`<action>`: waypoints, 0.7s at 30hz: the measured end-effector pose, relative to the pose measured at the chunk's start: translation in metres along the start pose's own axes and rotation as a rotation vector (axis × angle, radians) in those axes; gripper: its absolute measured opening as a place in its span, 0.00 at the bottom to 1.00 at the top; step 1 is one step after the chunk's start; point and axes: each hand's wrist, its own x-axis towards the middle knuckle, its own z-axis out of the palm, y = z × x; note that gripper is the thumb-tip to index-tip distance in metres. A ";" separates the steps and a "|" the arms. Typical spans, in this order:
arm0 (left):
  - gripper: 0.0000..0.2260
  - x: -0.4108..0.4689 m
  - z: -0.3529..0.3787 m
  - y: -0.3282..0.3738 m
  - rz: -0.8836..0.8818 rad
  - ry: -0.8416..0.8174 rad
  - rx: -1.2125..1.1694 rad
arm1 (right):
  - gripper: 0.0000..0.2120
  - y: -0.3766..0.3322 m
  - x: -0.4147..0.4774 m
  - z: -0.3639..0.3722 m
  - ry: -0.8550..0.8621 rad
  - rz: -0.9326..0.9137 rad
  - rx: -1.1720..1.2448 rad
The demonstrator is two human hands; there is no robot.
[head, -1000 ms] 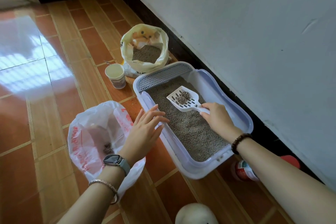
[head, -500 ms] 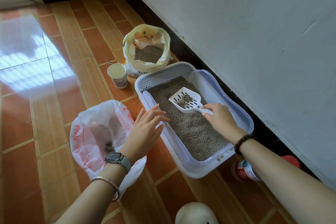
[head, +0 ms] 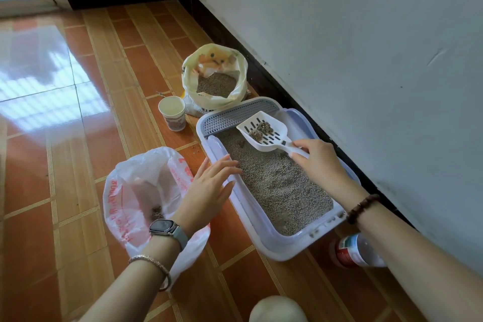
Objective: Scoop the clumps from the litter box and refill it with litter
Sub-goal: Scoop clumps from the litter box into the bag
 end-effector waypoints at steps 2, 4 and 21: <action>0.12 -0.007 -0.007 -0.004 -0.016 0.059 0.023 | 0.12 -0.011 0.000 -0.005 -0.001 -0.032 0.005; 0.11 -0.018 -0.016 -0.012 -0.083 0.152 0.075 | 0.13 -0.025 -0.001 -0.007 -0.007 -0.072 0.009; 0.14 -0.140 -0.054 -0.071 -0.735 0.271 0.146 | 0.12 -0.127 -0.034 0.097 -0.292 -0.325 0.006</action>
